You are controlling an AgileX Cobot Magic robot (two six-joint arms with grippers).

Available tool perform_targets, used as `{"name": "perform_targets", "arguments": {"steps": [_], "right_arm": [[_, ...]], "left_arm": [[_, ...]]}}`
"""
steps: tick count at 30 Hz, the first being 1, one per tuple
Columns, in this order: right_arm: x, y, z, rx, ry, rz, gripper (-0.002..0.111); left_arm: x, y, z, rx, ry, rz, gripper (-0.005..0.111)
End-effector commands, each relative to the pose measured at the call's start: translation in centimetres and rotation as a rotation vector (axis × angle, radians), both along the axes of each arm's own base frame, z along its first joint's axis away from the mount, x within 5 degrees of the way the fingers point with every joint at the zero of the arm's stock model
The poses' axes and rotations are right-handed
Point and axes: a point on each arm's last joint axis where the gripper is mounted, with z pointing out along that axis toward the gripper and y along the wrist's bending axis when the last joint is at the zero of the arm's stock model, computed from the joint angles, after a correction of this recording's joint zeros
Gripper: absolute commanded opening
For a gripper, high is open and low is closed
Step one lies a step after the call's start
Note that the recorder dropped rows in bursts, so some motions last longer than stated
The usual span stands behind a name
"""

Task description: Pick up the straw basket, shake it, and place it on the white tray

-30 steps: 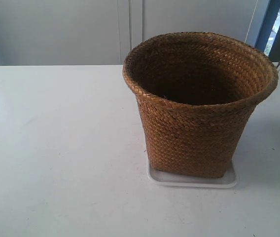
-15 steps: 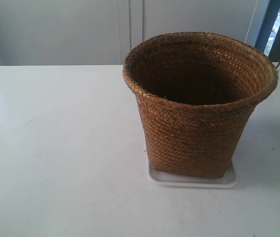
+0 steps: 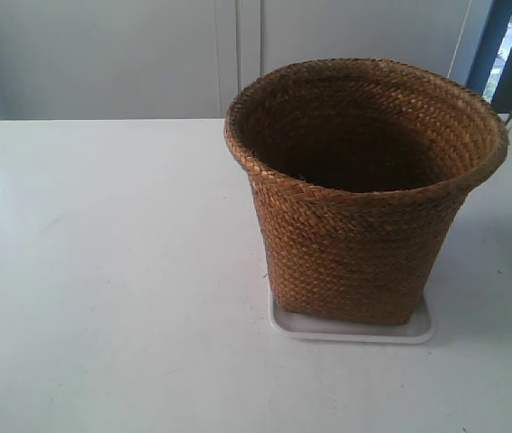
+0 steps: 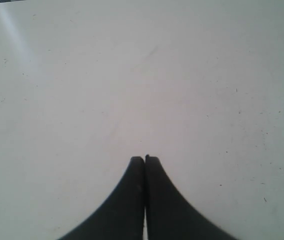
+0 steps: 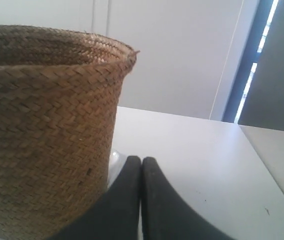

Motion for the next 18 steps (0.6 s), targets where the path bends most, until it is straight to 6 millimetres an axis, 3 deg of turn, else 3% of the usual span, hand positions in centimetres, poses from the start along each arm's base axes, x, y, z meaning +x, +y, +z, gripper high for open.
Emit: {"name": "perform_targets", "arguments": {"steps": [1,18], "right_arm": [[-0.1,-0.3,-1.0,-0.023,-0.055,-0.046,0.0],[-0.4,-0.3,-3.3,-0.052,0.2,-0.042,0.0]], "left_arm": [[0.0,0.0,-0.2,-0.004,0.004,0.0,0.0],[0.0,0.0,-0.2,-0.004,0.004,0.0,0.0]]}}
